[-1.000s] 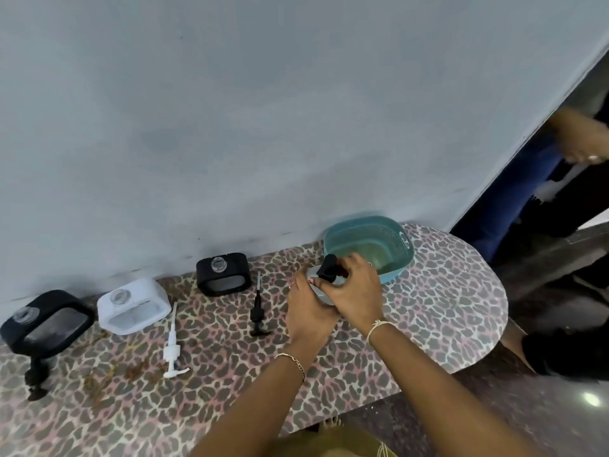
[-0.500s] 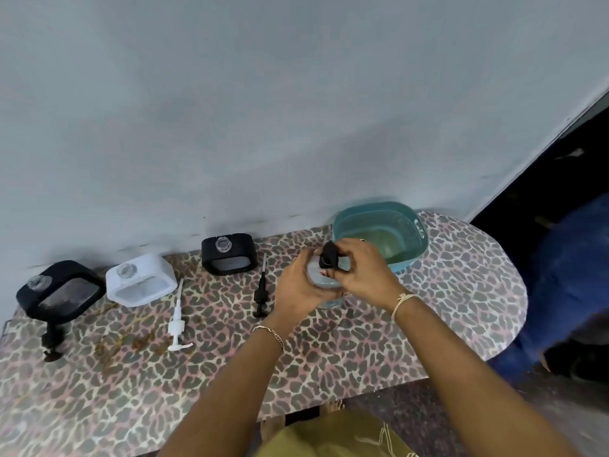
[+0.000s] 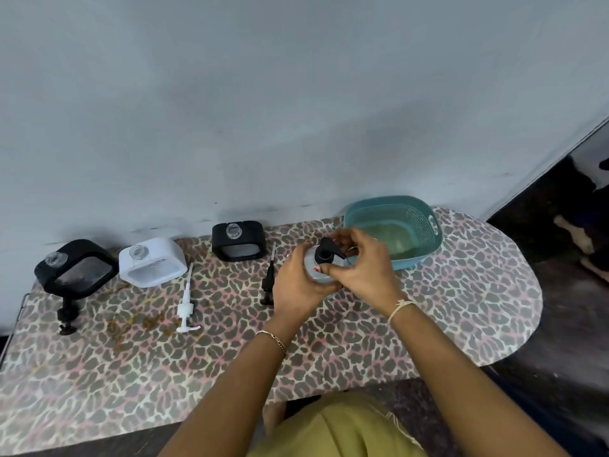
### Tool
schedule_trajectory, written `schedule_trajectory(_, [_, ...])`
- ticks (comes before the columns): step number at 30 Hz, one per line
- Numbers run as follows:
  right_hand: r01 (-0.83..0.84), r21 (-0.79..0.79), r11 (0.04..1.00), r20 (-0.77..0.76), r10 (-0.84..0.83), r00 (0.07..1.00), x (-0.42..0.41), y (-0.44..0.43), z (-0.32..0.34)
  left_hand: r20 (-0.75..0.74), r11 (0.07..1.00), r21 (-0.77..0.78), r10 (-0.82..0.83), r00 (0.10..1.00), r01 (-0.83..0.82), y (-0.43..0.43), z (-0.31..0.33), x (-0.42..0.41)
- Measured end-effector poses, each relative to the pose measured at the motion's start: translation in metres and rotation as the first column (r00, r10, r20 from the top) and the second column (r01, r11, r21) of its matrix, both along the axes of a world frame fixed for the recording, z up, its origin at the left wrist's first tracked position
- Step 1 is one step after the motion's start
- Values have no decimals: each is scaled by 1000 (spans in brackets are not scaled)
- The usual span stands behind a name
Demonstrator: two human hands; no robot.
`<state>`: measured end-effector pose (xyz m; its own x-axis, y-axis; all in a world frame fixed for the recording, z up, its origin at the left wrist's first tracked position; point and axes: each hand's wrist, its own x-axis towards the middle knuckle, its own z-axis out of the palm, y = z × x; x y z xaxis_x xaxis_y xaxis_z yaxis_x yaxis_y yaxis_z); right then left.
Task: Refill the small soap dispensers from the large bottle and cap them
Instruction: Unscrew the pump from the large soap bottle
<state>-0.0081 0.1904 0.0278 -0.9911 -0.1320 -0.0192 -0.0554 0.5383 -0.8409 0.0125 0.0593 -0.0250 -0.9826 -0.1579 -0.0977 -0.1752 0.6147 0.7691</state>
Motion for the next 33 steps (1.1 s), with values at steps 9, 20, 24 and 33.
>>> schedule_trajectory(9, [-157, -103, 982, 142, 170, 975, -9, 10, 1, 119, 977, 37, -212, 970, 209, -16, 10, -11])
schedule_trajectory(20, [-32, -28, 999, 14, 33, 999, -12, -8, -3, 145, 980, 121, -175, 974, 158, -16, 11, -7])
schedule_trajectory(24, [81, -8, 997, 5, -81, 997, 2, 3, -4, 148, 984, 95, -165, 975, 152, -15, 9, -7])
schedule_trajectory(33, [164, 128, 978, -106, -151, 983, 7, -32, -6, 100, 978, 76, -200, 975, 193, -18, 9, -8])
